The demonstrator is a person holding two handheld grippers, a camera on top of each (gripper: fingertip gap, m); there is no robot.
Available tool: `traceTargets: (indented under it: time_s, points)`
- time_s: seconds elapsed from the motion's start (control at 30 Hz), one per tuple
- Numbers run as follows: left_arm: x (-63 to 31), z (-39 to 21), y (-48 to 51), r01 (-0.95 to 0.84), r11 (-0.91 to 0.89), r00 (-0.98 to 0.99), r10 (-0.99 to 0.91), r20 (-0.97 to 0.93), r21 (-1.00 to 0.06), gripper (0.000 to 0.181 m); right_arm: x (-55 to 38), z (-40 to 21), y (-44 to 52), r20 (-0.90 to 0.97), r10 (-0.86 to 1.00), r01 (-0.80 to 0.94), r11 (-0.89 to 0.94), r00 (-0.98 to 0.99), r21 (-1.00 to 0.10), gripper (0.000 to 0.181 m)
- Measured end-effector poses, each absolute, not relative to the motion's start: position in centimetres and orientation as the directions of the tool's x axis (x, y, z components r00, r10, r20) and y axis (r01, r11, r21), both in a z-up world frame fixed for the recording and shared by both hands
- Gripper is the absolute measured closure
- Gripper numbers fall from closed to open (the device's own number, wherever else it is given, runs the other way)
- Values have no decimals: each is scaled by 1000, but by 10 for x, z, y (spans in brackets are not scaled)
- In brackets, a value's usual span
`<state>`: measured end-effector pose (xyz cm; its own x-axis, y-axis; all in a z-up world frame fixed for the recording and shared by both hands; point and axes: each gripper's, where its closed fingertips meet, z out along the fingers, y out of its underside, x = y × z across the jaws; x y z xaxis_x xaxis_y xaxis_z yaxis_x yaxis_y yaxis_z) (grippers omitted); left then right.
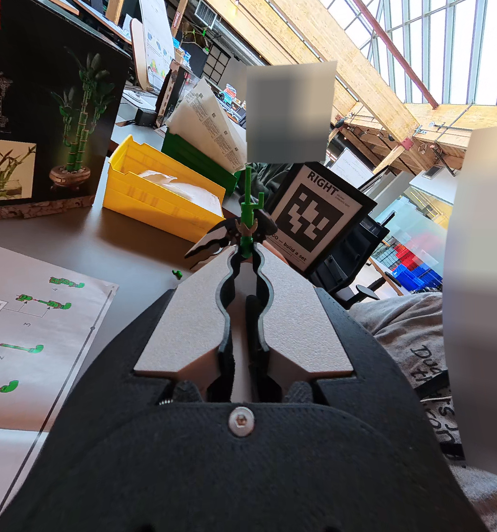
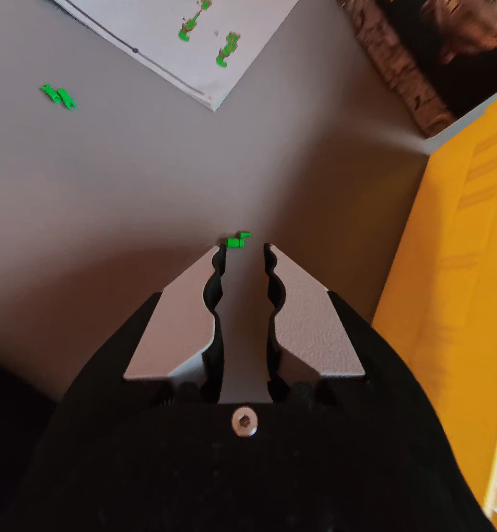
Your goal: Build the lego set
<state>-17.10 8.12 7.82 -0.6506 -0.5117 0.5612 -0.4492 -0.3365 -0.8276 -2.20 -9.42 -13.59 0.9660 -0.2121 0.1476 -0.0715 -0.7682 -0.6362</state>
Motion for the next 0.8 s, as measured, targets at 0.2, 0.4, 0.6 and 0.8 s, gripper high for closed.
traceTargets:
  time_s: [0.2, 0.4, 0.6, 0.8]
  points:
    - [-169, 72, 77, -474, -328, -645, -503, 575, -817, 176, -22, -137, -87, -21, -221, -169, -679, 975, -715, 164]
    - [-166, 66, 74, -494, -323, -639, -496, 589, -808, 175, -15, -148, -84, -54, -235, -203, -674, 970, -711, 169]
    - [-164, 63, 72, -504, -320, -635, -493, 595, -802, 175, -19, -156, -82, -95, -226, -228, -686, 969, -691, 174]
    - [-164, 64, 72, -503, -322, -636, -490, 596, -802, 175, -22, -156, -82, -148, -214, -254, -663, 966, -704, 180]
